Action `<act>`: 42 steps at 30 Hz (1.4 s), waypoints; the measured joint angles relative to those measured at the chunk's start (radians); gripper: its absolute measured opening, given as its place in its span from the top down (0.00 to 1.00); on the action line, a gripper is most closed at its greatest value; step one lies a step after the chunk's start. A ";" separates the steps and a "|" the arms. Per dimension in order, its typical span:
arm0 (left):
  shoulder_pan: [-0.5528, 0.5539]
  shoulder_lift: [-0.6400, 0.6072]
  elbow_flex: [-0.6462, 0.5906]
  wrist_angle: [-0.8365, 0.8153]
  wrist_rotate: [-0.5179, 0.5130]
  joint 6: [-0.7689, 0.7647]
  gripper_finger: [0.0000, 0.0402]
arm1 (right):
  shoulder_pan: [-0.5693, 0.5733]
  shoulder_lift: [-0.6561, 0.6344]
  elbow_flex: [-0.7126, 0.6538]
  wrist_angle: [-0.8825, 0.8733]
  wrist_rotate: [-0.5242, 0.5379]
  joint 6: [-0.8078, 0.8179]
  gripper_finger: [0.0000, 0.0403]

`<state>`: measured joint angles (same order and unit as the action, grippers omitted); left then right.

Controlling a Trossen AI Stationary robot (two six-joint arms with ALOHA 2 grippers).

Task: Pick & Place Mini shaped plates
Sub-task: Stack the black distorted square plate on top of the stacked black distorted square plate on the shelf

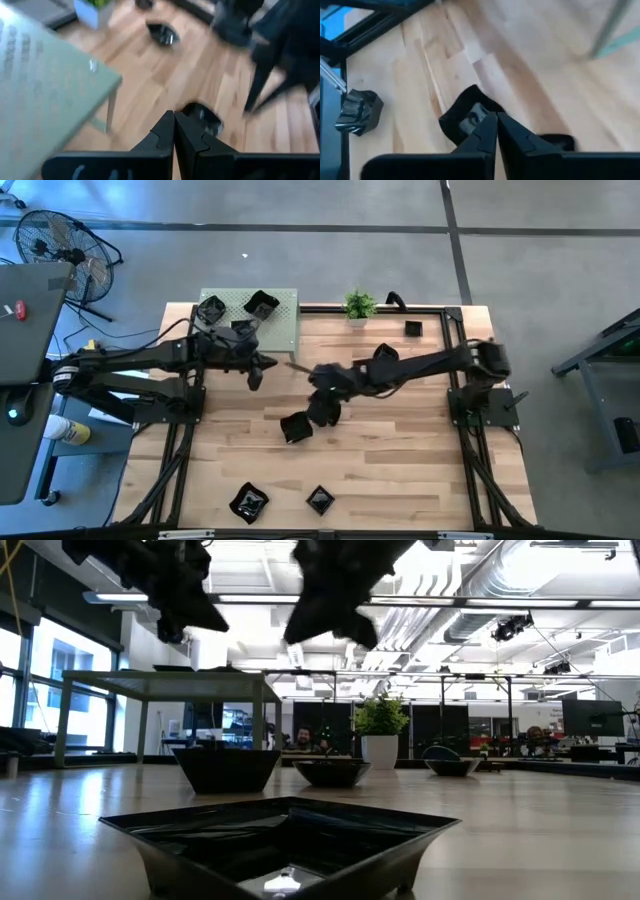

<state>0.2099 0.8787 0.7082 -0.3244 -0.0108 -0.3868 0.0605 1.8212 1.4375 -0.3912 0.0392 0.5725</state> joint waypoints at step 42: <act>-0.315 0.688 0.184 -0.095 0.016 -0.276 0.74 | -0.050 -0.763 -0.788 0.314 0.145 -0.007 0.99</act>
<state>-0.1051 1.5669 0.8921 -0.4198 0.0050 -0.6631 0.0109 1.0584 0.6495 -0.0772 0.1840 0.5659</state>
